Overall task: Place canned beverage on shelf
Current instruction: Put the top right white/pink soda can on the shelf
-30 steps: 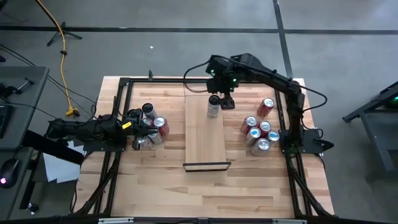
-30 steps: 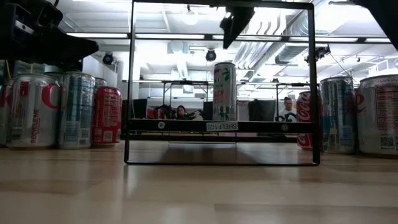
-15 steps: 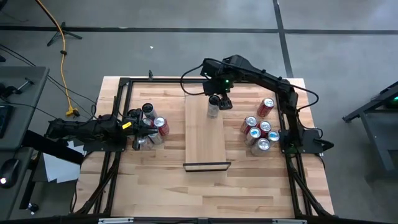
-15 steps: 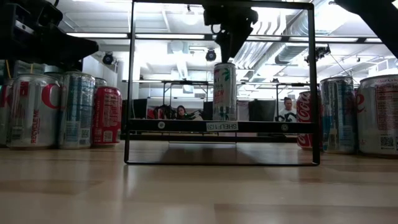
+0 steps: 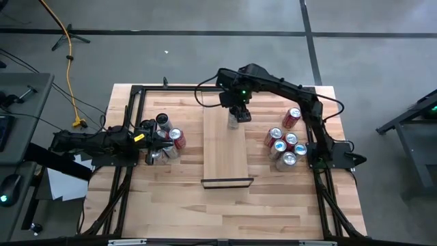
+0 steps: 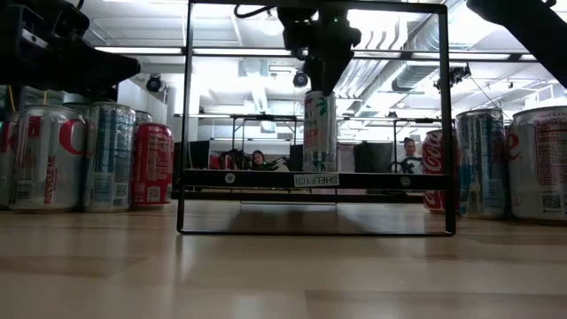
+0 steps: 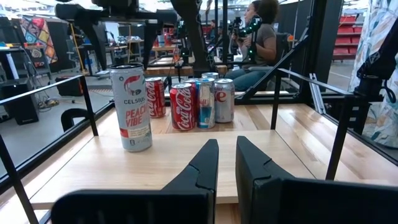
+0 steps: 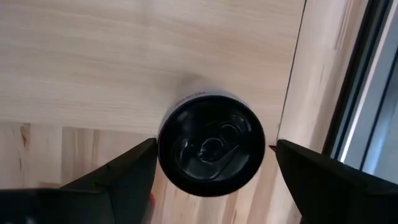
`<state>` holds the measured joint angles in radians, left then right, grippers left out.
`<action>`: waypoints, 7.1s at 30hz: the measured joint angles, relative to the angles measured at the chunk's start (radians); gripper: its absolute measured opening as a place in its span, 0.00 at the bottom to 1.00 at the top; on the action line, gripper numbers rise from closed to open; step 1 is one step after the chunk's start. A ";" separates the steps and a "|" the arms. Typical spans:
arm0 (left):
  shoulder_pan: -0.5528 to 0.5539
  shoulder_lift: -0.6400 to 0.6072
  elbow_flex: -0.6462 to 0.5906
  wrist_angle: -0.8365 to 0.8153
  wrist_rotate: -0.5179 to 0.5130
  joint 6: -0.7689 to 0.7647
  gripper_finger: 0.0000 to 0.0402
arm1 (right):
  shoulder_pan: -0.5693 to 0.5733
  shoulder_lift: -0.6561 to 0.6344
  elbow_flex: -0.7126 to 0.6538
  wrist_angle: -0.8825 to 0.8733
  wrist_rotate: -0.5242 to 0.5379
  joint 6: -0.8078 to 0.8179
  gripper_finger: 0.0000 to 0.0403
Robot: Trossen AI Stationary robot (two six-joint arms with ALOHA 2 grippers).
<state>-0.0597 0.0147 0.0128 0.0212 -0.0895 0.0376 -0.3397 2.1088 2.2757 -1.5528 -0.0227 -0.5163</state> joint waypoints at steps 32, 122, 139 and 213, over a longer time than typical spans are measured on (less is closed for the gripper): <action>0.000 0.000 0.000 0.000 0.000 0.000 0.01 | 0.061 0.048 0.000 0.156 0.101 0.577 0.59; 0.000 0.000 0.000 0.000 0.000 0.000 0.01 | 0.050 0.082 0.048 0.006 0.119 0.691 0.64; 0.000 0.000 0.000 0.000 0.000 0.000 0.01 | 0.049 0.092 0.047 0.018 0.094 0.667 0.70; 0.000 0.000 0.000 0.000 0.000 0.000 0.01 | 0.024 -0.220 0.047 -0.017 0.097 0.516 0.96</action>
<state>-0.0597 0.0149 0.0128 0.0209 -0.0895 0.0376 -0.3152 1.8892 2.3226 -1.5703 0.0746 -0.0002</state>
